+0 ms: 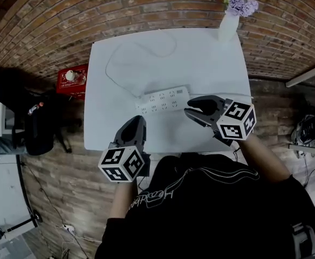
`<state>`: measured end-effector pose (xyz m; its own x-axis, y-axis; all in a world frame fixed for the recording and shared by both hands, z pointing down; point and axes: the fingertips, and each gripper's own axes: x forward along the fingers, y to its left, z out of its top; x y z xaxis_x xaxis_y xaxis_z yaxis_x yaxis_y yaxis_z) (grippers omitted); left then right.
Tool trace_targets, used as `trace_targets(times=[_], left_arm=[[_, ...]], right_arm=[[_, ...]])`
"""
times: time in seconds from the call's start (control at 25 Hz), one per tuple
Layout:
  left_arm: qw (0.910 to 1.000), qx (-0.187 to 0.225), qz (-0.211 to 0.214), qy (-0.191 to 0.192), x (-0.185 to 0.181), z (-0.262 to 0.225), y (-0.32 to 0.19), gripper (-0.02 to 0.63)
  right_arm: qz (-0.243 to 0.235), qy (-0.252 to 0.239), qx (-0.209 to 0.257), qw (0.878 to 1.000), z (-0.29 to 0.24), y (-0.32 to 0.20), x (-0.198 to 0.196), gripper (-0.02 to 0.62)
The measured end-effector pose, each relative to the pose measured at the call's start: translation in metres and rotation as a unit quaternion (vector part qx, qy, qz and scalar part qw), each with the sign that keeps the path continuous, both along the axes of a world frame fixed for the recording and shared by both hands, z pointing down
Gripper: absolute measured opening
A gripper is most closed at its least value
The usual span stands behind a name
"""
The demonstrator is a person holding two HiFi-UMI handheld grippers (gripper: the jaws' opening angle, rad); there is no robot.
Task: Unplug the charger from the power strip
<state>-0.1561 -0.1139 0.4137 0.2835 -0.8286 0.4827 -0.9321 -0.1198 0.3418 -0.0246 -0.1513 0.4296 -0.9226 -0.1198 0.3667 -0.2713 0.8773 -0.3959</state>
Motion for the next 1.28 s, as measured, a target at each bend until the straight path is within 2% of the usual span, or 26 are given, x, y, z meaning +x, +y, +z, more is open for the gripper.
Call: trace_targets(times=[0.2, 0.36, 0.64, 0.84, 1.0, 1.28], left_arm=[[0.9996, -0.004, -0.025, -0.010, -0.005, 0.013, -0.003, 0.006], [0.9991, -0.012, -0.039, -0.010, -0.013, 0.023, -0.003, 0.006], [0.9981, -0.020, -0.055, -0.019, -0.027, 0.043, -0.016, 0.015], [0.9968, -0.030, -0.070, -0.024, -0.032, 0.064, -0.034, 0.133], [0.9945, -0.027, -0.091, -0.045, -0.036, 0.074, -0.050, 0.233], [0.9924, -0.043, -0.090, -0.073, -0.036, 0.091, -0.065, 0.247]], right_arm=[[-0.046, 0.068, 0.063, 0.995, 0.033, -0.018, -0.017, 0.104], [-0.060, 0.097, 0.075, 0.991, 0.060, -0.030, -0.033, 0.112], [-0.065, 0.138, 0.096, 0.984, 0.103, -0.049, -0.047, 0.165], [-0.065, 0.150, 0.138, 0.977, 0.116, -0.054, -0.048, 0.176], [-0.073, 0.151, 0.168, 0.971, 0.120, -0.052, -0.049, 0.176], [-0.066, 0.140, 0.157, 0.975, 0.127, -0.053, -0.047, 0.173]])
